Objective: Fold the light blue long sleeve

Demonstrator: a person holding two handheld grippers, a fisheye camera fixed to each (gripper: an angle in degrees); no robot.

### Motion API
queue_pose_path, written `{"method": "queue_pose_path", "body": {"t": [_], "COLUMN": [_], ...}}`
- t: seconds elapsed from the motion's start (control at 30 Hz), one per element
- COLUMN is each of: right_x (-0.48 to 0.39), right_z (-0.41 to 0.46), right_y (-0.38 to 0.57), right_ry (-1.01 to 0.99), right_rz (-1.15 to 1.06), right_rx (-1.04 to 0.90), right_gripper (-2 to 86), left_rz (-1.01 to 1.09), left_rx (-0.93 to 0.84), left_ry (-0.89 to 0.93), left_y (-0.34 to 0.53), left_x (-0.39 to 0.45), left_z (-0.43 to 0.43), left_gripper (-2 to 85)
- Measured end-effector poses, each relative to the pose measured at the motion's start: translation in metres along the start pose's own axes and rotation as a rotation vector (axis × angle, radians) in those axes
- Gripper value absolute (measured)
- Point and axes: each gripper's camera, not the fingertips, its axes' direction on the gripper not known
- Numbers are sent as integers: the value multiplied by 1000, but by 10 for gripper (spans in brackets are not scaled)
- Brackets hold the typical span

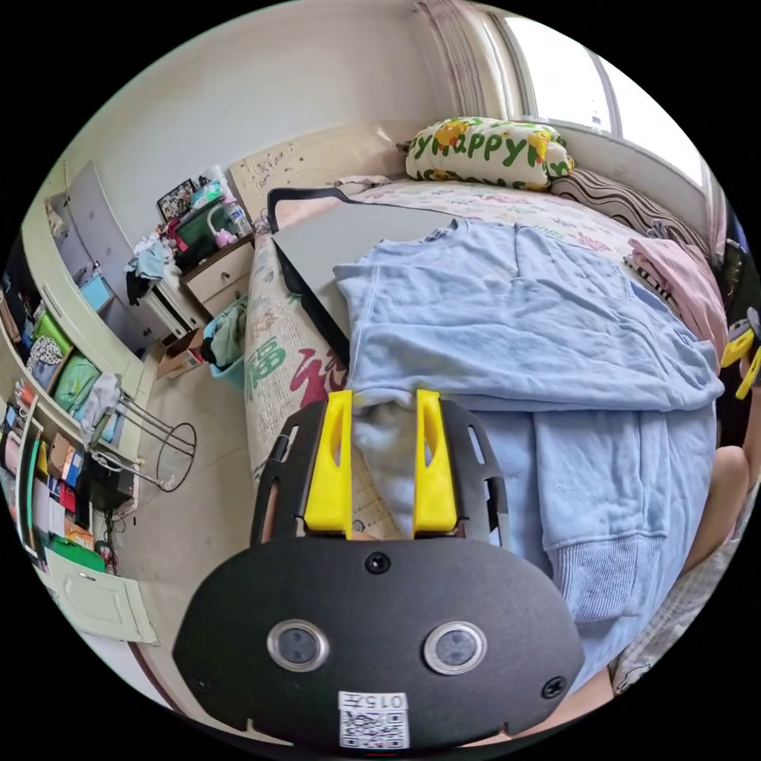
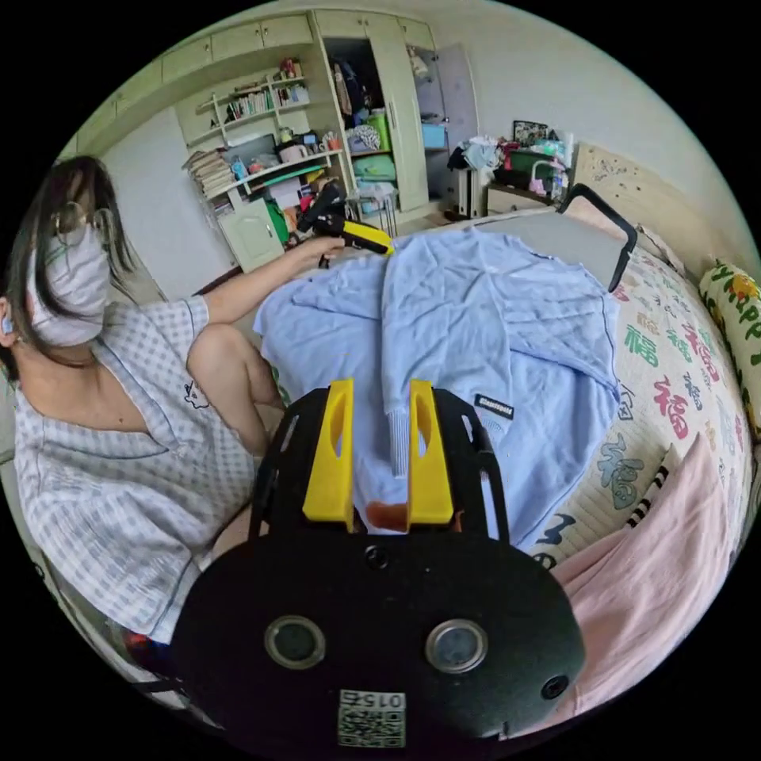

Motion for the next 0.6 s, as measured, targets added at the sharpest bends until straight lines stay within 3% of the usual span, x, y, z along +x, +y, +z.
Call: {"method": "queue_pose_path", "body": {"t": [0.07, 0.2, 0.3, 0.43, 0.53, 0.6], "right_x": [12, 33, 36, 40, 70, 91], "right_z": [40, 39, 49, 11, -19, -18], "right_y": [-9, 1, 11, 22, 41, 50], "right_ry": [-14, -137, -154, -142, -45, 39], "right_rz": [13, 55, 20, 5, 168, 294], "right_rx": [-202, -189, -302, -65, 175, 196], "right_gripper": [44, -2, -7, 4, 62, 84], "left_rz": [-42, -107, -136, -166, -254, -288], "left_rx": [3, -11, -15, 34, 172, 238], "left_ry": [17, 54, 94, 209, 291, 275], "left_y": [4, 10, 14, 29, 35, 26], "left_x": [-12, -32, -46, -72, -102, -109], "left_z": [2, 8, 11, -4, -30, -41], "left_gripper": [116, 125, 123, 113, 111, 110]}}
